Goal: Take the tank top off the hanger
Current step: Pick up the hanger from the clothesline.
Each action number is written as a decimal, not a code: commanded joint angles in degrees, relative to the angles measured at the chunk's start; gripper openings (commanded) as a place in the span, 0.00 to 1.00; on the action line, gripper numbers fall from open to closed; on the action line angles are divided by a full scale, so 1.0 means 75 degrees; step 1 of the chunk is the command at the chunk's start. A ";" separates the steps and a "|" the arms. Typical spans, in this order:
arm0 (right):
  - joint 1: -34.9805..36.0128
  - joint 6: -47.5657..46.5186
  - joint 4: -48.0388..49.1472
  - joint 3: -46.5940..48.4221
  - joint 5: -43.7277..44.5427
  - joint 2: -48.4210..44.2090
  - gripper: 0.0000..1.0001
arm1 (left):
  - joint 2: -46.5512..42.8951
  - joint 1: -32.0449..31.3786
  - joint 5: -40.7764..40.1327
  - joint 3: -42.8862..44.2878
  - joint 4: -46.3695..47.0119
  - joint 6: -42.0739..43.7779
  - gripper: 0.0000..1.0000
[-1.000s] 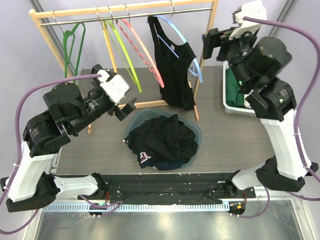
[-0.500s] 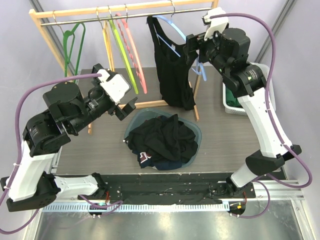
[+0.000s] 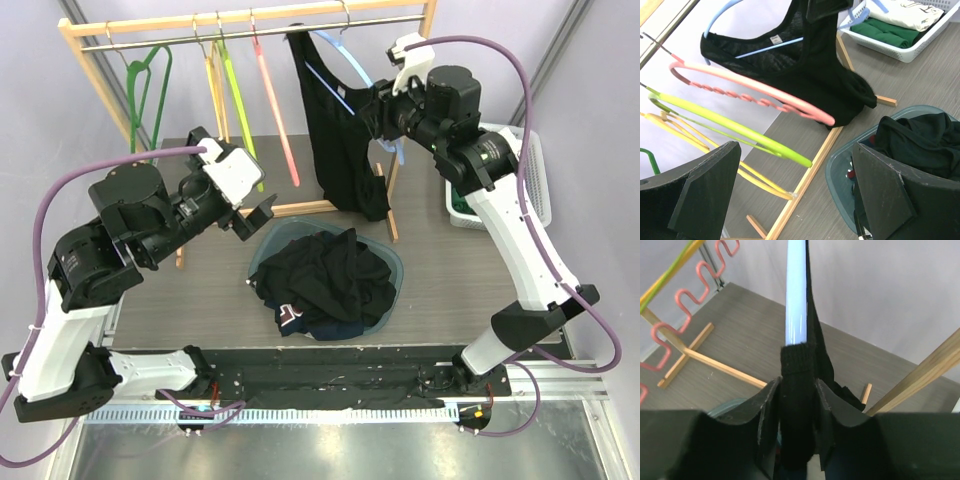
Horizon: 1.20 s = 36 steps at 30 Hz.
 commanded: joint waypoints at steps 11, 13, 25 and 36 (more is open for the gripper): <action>-0.0028 0.0159 0.1642 -0.0885 -0.0226 -0.0791 0.01 | 0.0065 0.0037 0.0072 0.0302 0.0188 0.0256 0.98; -0.0028 0.0159 0.2074 -0.0850 -0.0132 -0.0790 0.01 | 0.0076 0.0037 0.0037 0.0325 0.0188 0.0268 0.97; -0.0028 0.0452 0.3590 -0.2033 0.0349 -0.1540 0.01 | 0.0018 0.0037 -0.0010 0.0219 0.0176 0.0233 0.97; -0.0028 0.0673 0.1257 -0.3648 -0.0482 -0.3612 0.01 | 0.0135 0.0037 -0.0069 0.0371 0.0341 0.0069 0.98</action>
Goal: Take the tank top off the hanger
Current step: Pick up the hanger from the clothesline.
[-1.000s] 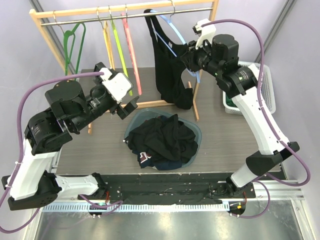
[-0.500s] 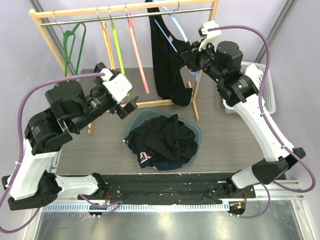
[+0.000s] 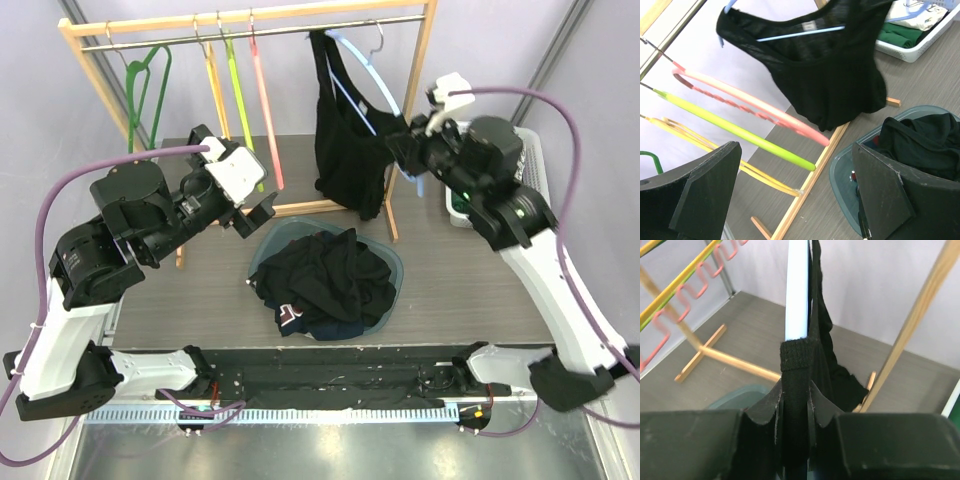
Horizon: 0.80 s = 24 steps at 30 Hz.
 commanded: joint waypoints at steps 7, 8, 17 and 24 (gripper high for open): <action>-0.0013 0.0386 -0.0982 0.0220 -0.0741 -0.2186 0.01 | 0.0176 0.0037 -0.0183 0.0527 0.0379 -0.0112 0.97; -0.0013 0.0445 -0.1030 0.0443 -0.0799 -0.2198 0.01 | 0.0188 0.0037 -0.0206 0.0562 0.0402 -0.0240 0.96; -0.0013 0.0960 -0.0550 0.2480 -0.1783 -0.2234 0.01 | 0.0200 0.0142 0.0215 0.0704 0.0320 -0.0827 0.98; -0.0013 0.1125 -0.0107 0.3434 -0.2299 -0.1706 0.01 | 0.0071 0.0282 0.0344 0.0645 0.0320 -0.0827 0.98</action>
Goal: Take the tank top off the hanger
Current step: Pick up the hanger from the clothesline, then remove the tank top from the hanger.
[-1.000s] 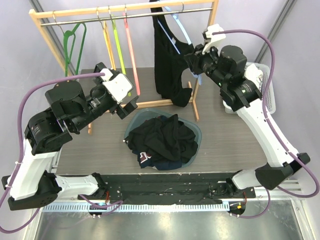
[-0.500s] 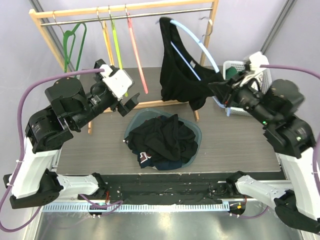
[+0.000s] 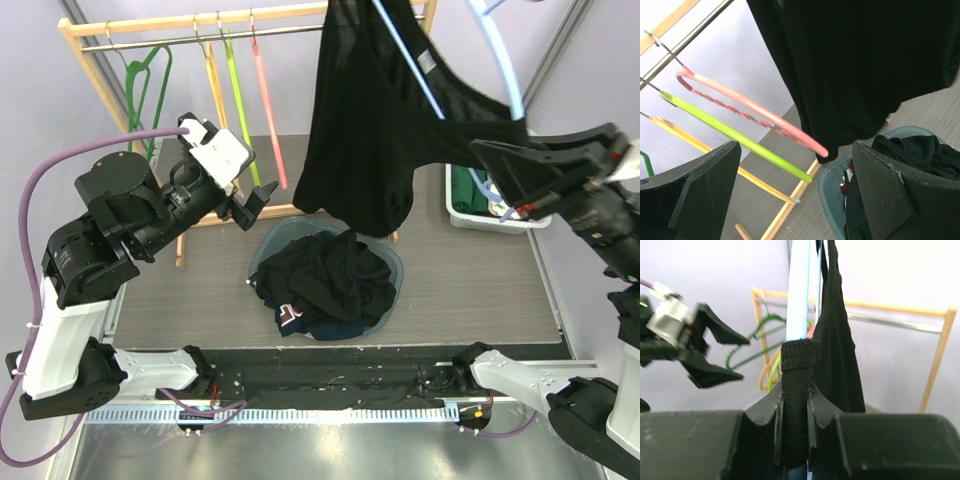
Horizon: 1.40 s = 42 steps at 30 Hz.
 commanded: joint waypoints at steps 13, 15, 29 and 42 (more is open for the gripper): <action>-0.0025 0.0564 0.1561 0.0488 -0.1193 -0.0133 0.01 | -0.0323 0.0330 0.0576 0.0024 0.0127 -0.0239 0.98; -0.0013 0.0494 0.1141 0.0394 -0.1204 -0.0192 0.01 | -0.0346 0.0354 0.0646 0.0036 0.0104 -0.0250 0.98; -0.0013 -0.1111 -0.1885 -0.2207 -0.2701 -0.1129 0.01 | -0.0440 0.1069 0.3260 0.1407 -0.1490 0.0335 1.00; 0.0268 -0.2388 -0.2741 -0.2407 -0.4344 -0.0604 0.01 | -0.0102 0.1057 0.4806 0.0891 -0.2474 0.0629 1.00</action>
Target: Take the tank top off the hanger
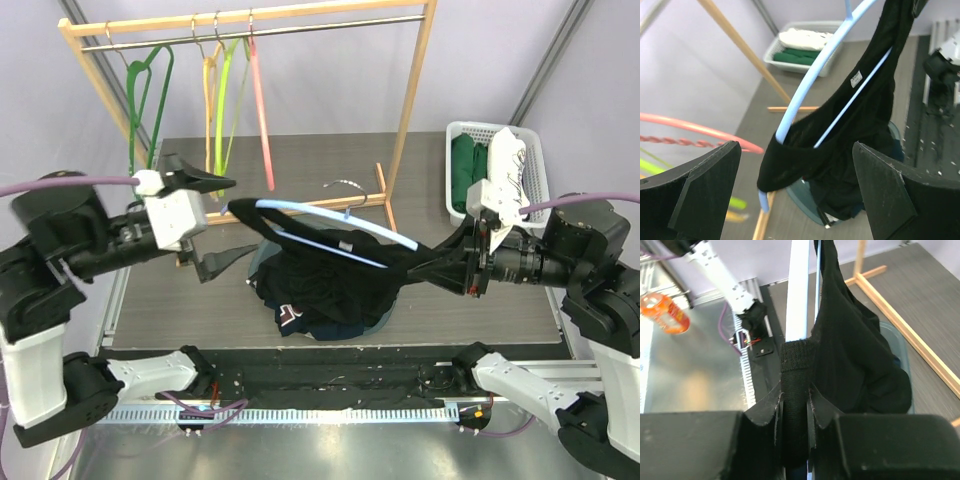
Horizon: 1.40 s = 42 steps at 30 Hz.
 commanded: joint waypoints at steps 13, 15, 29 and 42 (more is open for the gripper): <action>0.0222 -0.0761 0.0126 0.0576 -0.1030 0.0954 0.01 | 0.0875 0.0020 0.1746 0.0047 -0.0716 -0.0157 1.00; 0.0234 -0.0796 0.0161 0.0588 -0.1088 0.1001 0.01 | 0.0933 0.0020 0.1887 0.0035 -0.0728 -0.0133 0.98; 0.0339 -0.0832 0.0161 0.0799 -0.1334 0.1282 0.01 | 0.1555 0.0020 0.2121 0.0140 -0.0200 -0.0169 0.70; 0.0374 -0.0399 0.1004 0.0331 0.0070 0.1072 0.11 | 0.1332 -0.0109 0.1244 -0.0305 0.0736 0.0229 0.23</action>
